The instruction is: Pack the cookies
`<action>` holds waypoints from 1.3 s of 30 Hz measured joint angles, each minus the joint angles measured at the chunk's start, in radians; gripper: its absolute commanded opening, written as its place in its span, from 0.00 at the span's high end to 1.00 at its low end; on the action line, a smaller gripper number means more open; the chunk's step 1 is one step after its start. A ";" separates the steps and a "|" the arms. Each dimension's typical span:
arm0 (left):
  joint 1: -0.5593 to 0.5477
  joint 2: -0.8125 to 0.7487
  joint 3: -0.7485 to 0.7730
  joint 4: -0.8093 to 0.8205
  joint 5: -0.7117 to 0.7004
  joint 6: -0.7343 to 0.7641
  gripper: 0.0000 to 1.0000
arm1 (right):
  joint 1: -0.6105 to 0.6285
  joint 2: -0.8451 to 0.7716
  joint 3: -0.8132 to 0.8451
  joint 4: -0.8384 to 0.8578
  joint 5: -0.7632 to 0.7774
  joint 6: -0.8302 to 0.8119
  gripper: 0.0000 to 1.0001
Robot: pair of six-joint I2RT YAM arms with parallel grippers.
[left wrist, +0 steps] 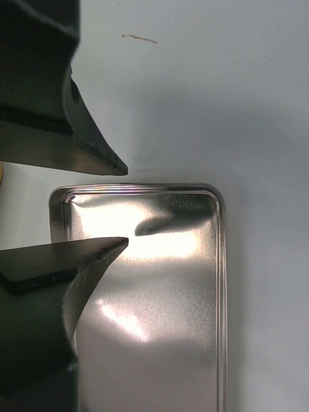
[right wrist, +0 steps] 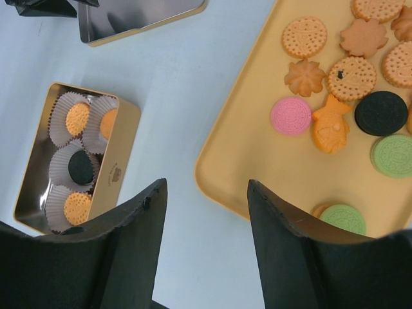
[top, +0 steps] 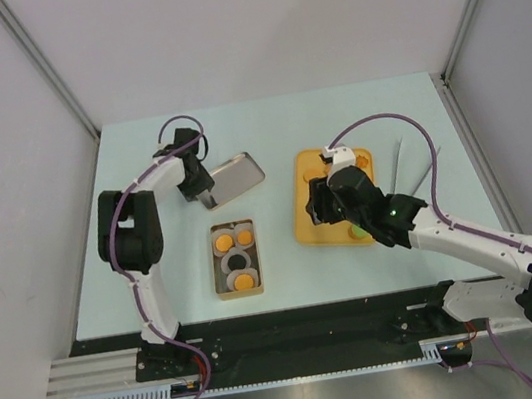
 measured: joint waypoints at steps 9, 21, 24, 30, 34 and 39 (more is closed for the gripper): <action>0.005 0.013 -0.024 0.029 0.001 0.005 0.67 | -0.023 -0.015 -0.021 -0.008 -0.001 0.004 0.42; 0.013 0.008 -0.030 0.038 -0.010 0.014 1.00 | -0.047 -0.068 -0.049 -0.022 -0.011 0.007 0.42; 0.013 -0.014 -0.042 0.031 -0.012 0.014 1.00 | -0.053 -0.082 -0.052 -0.023 -0.016 0.007 0.42; 0.014 -0.145 -0.040 -0.002 -0.040 0.036 1.00 | -0.062 -0.106 -0.052 -0.022 -0.018 0.007 0.43; 0.015 -0.238 -0.012 -0.016 -0.043 0.051 1.00 | -0.062 -0.111 -0.052 -0.022 -0.019 0.007 0.43; 0.016 -0.326 -0.008 -0.006 0.005 0.053 1.00 | -0.069 -0.111 -0.052 -0.019 -0.032 0.008 0.40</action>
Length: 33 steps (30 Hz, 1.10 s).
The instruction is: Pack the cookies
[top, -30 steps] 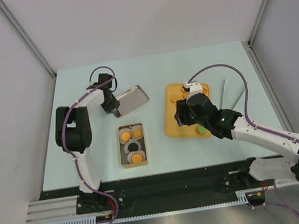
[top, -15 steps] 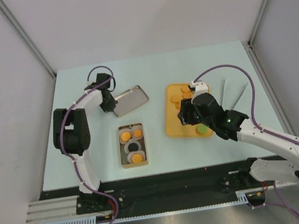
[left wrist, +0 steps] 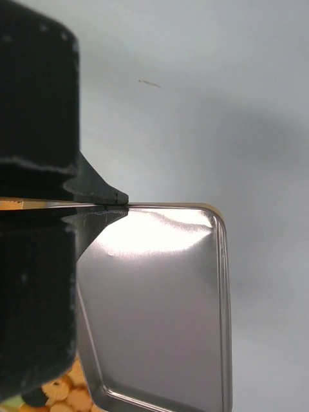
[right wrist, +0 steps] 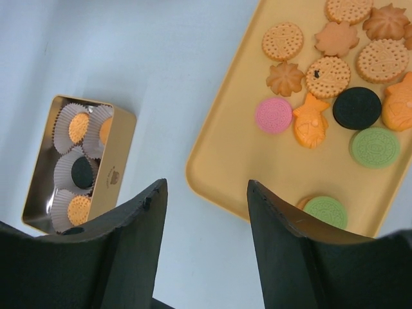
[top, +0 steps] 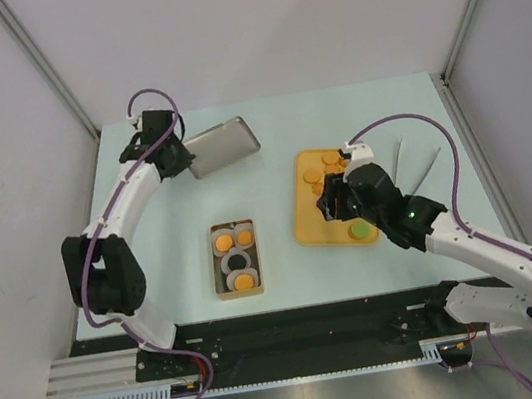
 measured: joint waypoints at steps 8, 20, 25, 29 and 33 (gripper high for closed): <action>0.000 -0.140 -0.177 0.148 0.233 -0.006 0.99 | -0.197 -0.101 -0.109 0.211 -0.293 0.105 0.21; -0.061 -0.298 -0.333 0.264 0.463 -0.045 1.00 | -0.330 -0.019 -0.122 0.486 -0.602 0.249 0.17; -0.091 -0.363 -0.335 0.264 0.491 -0.029 1.00 | -0.339 0.038 -0.075 0.547 -0.644 0.270 0.18; -0.104 -0.385 -0.357 0.264 0.503 -0.018 1.00 | -0.341 0.076 -0.052 0.581 -0.661 0.283 0.18; -0.116 -0.387 -0.381 0.258 0.504 -0.010 0.99 | -0.341 0.103 -0.035 0.604 -0.670 0.294 0.18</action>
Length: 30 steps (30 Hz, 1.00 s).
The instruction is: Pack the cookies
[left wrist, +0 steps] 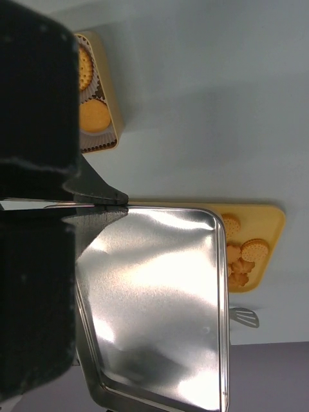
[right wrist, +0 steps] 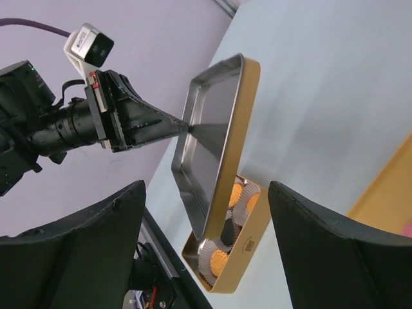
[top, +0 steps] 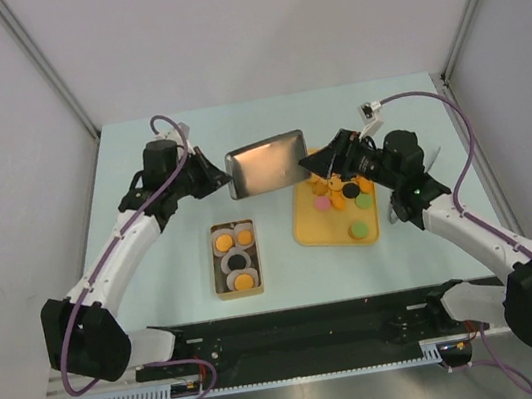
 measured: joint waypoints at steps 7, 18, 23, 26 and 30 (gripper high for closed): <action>-0.024 -0.002 -0.012 0.000 0.006 0.002 1.00 | 0.004 0.082 0.071 0.014 -0.029 0.002 0.22; -0.040 -0.010 -0.022 0.000 0.010 0.016 1.00 | 0.011 0.212 0.113 0.018 -0.101 -0.006 0.49; -0.040 -0.010 -0.022 0.000 0.018 0.016 1.00 | 0.013 0.213 0.113 0.014 -0.112 -0.016 0.62; -0.040 -0.010 -0.022 0.004 0.026 0.016 1.00 | 0.013 0.211 0.113 0.005 -0.114 -0.023 0.68; -0.040 -0.010 -0.022 0.007 0.032 0.016 0.96 | 0.013 0.202 0.113 -0.007 -0.115 -0.027 0.75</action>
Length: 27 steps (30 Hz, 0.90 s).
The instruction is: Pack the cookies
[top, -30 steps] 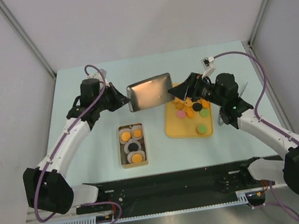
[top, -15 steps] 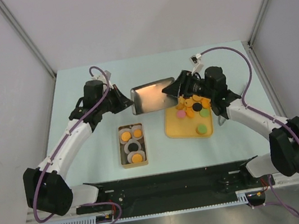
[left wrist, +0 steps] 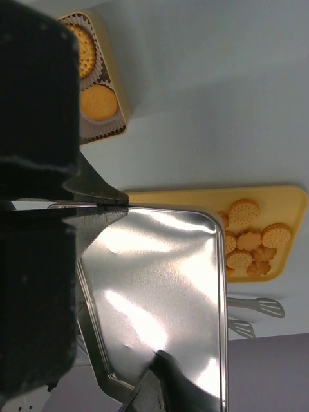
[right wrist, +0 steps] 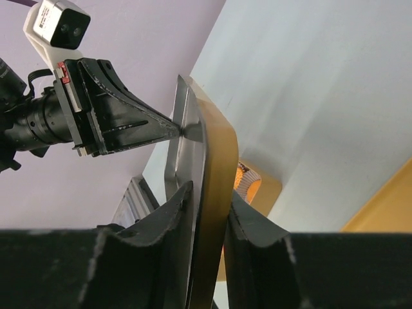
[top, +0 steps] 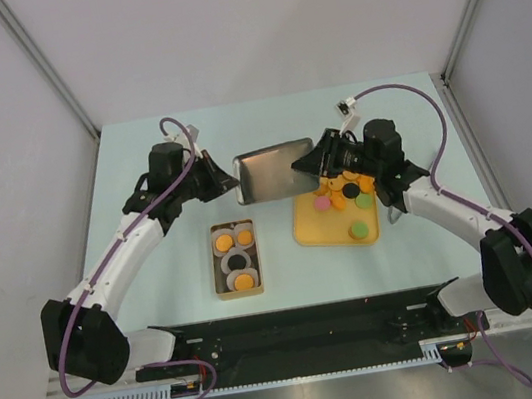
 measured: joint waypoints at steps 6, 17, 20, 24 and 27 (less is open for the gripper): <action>-0.002 0.000 0.000 0.010 0.012 0.000 0.73 | 0.000 -0.034 0.000 -0.019 0.001 -0.011 0.84; -0.002 0.010 0.035 -0.029 -0.039 -0.002 0.00 | 0.008 -0.165 0.001 -0.129 0.074 -0.099 1.00; 0.000 0.008 0.047 -0.047 -0.070 -0.017 0.00 | 0.054 -0.224 0.005 -0.188 0.167 -0.172 1.00; 0.016 -0.010 0.024 -0.040 -0.042 -0.063 0.00 | 0.322 -0.330 0.000 -0.221 0.516 -0.414 1.00; 0.027 -0.038 -0.011 -0.039 -0.010 -0.093 0.00 | 0.497 -0.346 -0.008 -0.211 0.760 -0.617 1.00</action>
